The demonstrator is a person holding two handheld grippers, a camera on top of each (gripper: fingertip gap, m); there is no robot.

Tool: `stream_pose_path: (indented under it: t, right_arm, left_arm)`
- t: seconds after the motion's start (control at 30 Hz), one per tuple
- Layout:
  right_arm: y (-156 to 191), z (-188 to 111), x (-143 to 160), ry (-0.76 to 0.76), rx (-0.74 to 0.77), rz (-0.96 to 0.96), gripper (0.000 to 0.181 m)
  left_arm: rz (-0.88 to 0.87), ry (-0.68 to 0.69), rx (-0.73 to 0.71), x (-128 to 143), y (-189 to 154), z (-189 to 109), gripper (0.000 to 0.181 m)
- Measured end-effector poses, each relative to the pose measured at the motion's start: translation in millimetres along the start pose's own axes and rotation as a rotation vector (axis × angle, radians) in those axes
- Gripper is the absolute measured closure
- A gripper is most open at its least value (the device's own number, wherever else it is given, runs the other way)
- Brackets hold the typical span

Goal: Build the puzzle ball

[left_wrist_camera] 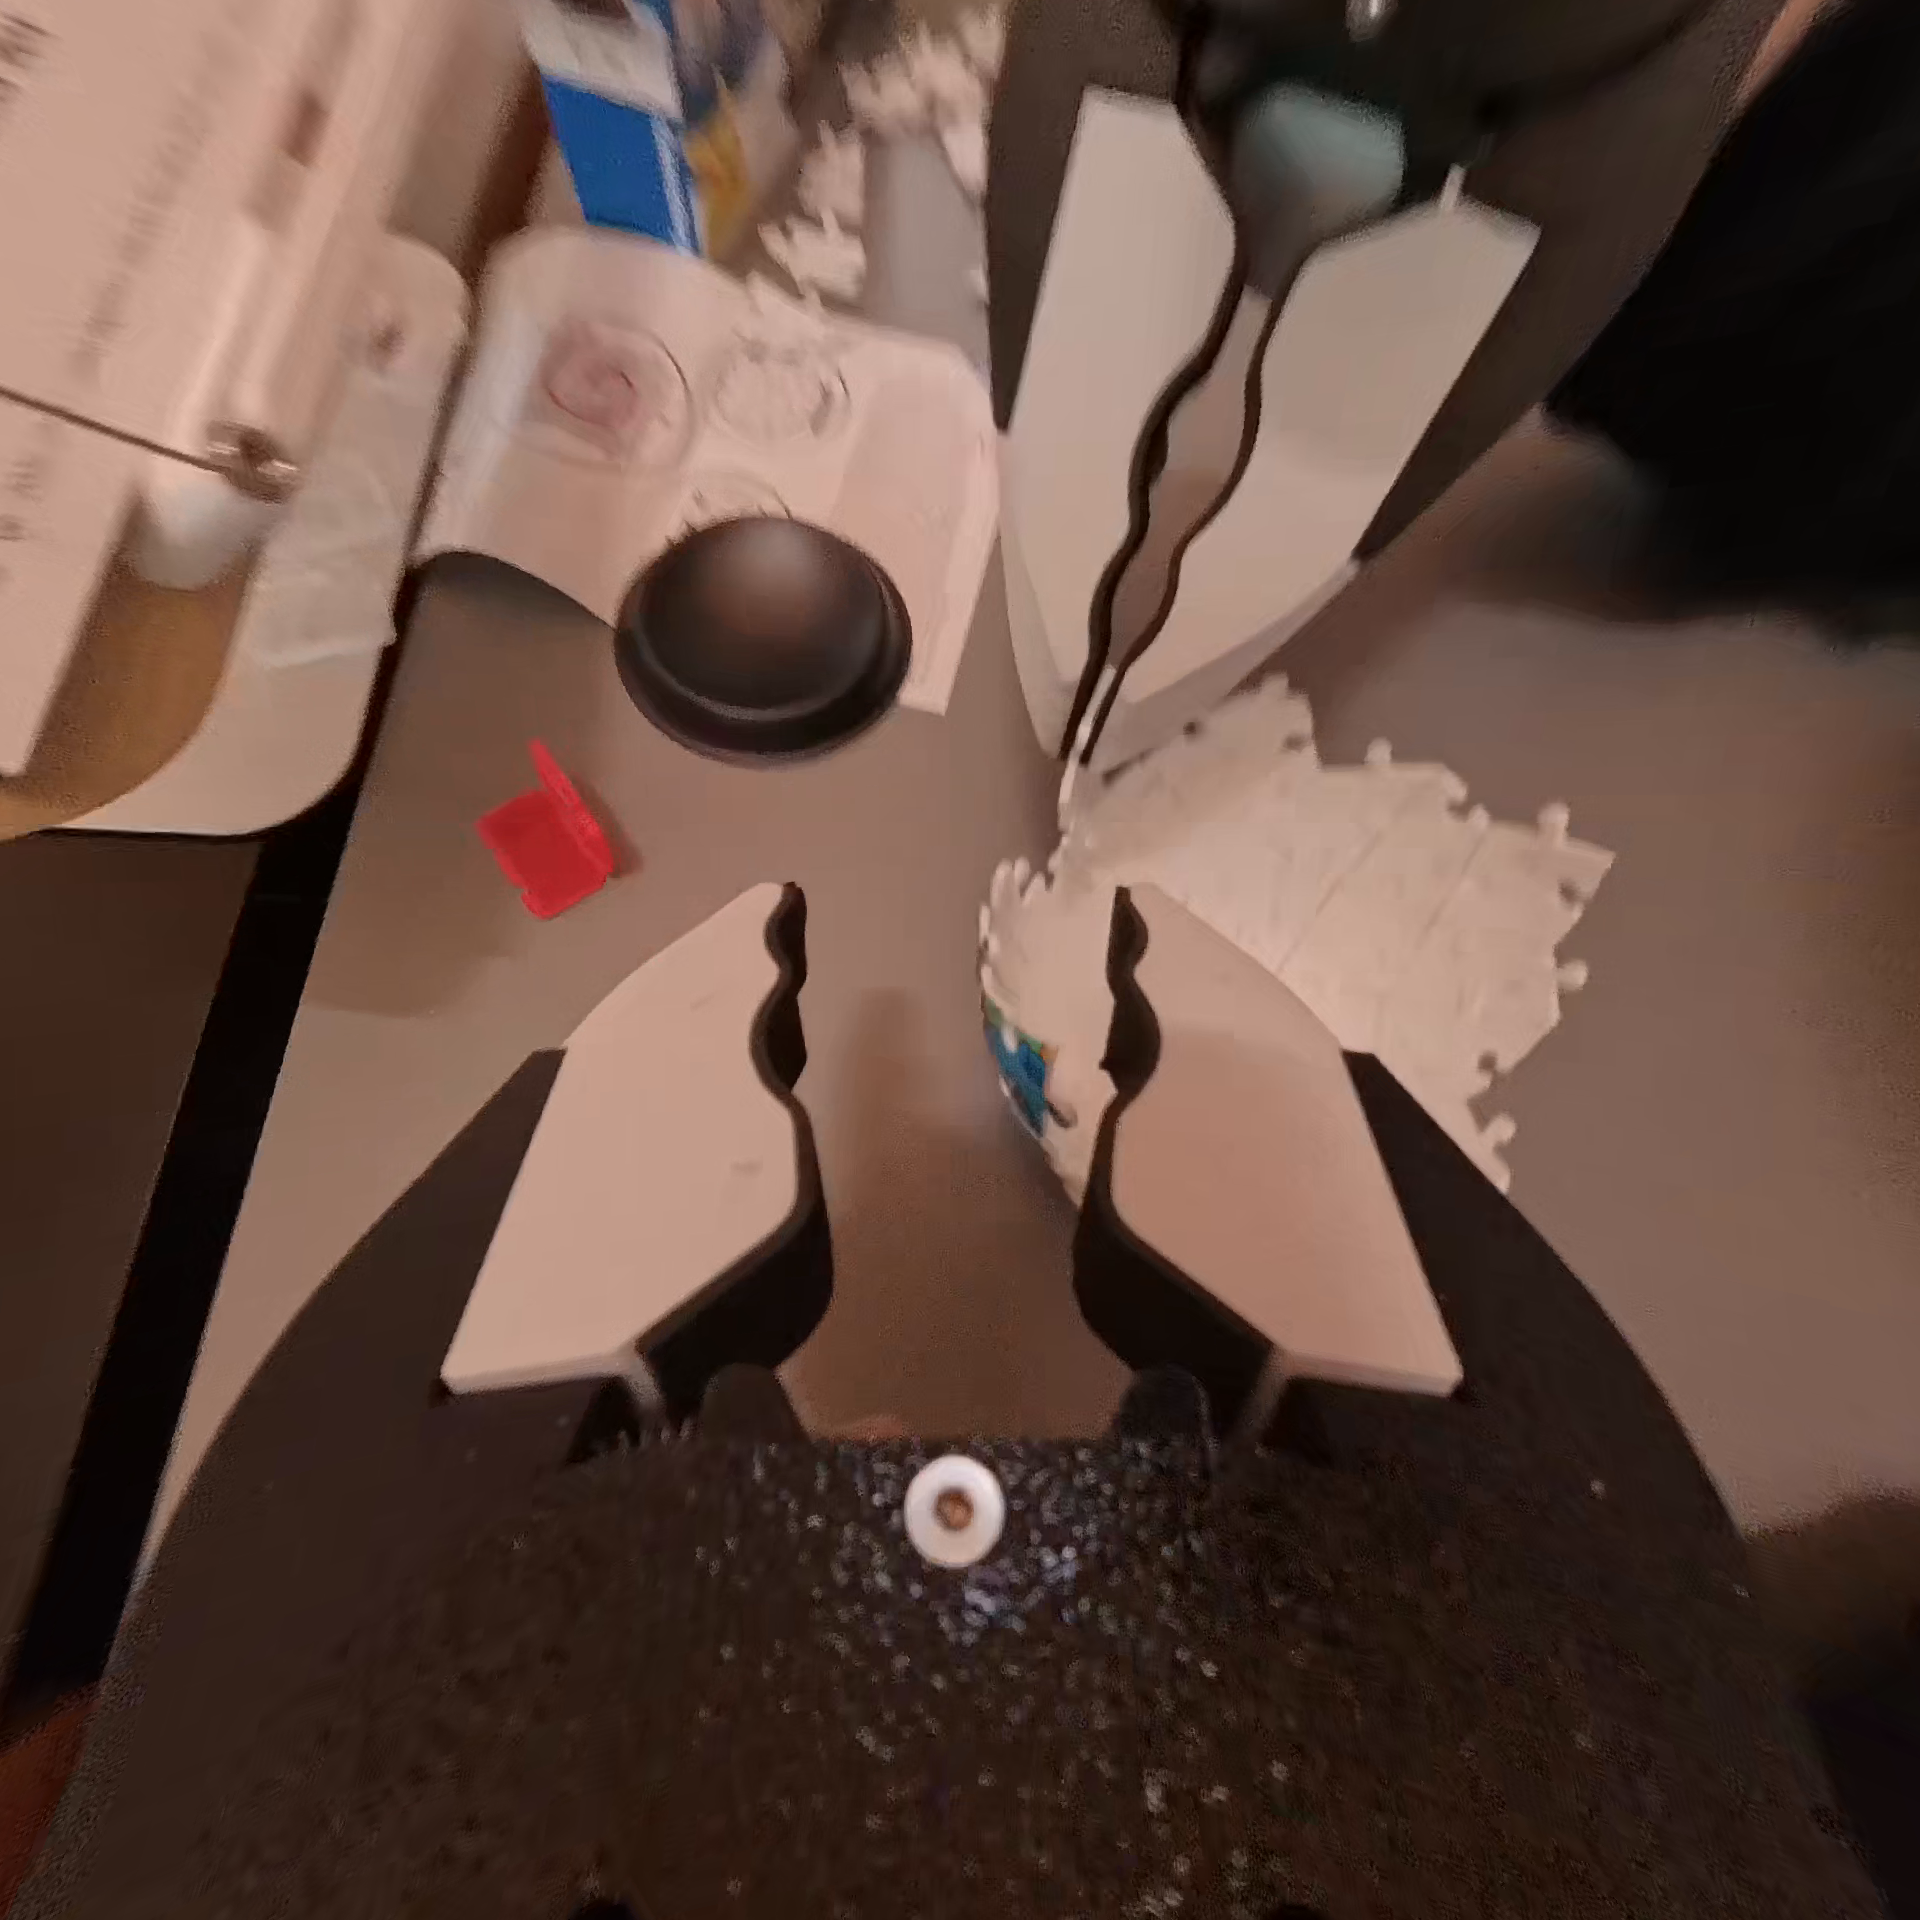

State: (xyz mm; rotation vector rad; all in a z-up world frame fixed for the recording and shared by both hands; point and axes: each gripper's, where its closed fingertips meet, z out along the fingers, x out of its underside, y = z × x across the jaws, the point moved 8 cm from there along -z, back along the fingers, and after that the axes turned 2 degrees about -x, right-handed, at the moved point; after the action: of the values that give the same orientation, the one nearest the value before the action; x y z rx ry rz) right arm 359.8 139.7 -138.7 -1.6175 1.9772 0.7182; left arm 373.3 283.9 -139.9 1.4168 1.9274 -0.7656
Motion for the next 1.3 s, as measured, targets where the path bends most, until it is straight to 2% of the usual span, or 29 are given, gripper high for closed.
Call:
stream_pose_path:
  t: [0.07, 0.13, 0.23, 0.43, 0.67, 0.97, 1.3]
  right_arm:
    - [5.2, 1.6, -3.2, 0.02, 0.002, -0.01, 0.178]
    - [8.1, 2.4, -4.7, 0.032, 0.024, -0.006, 0.178]
    - [9.2, 8.6, -2.9, 0.079, 0.055, 0.002, 0.178]
    - [10.7, 20.6, -0.6, 0.125, 0.053, 0.005, 0.178]
    - [8.0, 21.7, 0.7, 0.131, 0.096, -0.001, 0.178]
    - [1.3, 27.6, -0.1, 0.087, 0.111, -0.017, 0.177]
    - [-1.6, 28.4, 3.6, 0.082, 0.114, 0.034, 0.176]
  left_arm:
    - [0.048, 0.161, -0.025, -0.1, -3.5, 2.3, 0.128]
    - [0.061, 0.229, -0.043, -3.8, -5.1, 2.9, 0.133]
    - [-0.008, 0.178, 0.022, -8.5, -5.1, 8.2, 0.144]
    - [-0.093, 0.253, 0.042, 2.6, -0.9, 25.1, 0.147]
    - [-0.142, 0.277, 0.055, 6.7, -3.3, 26.4, 0.165]
    - [-0.178, 0.236, 0.086, 11.8, -3.7, 13.7, 0.169]
    - [-0.207, 0.219, 0.092, 13.5, 0.8, 17.4, 0.172]
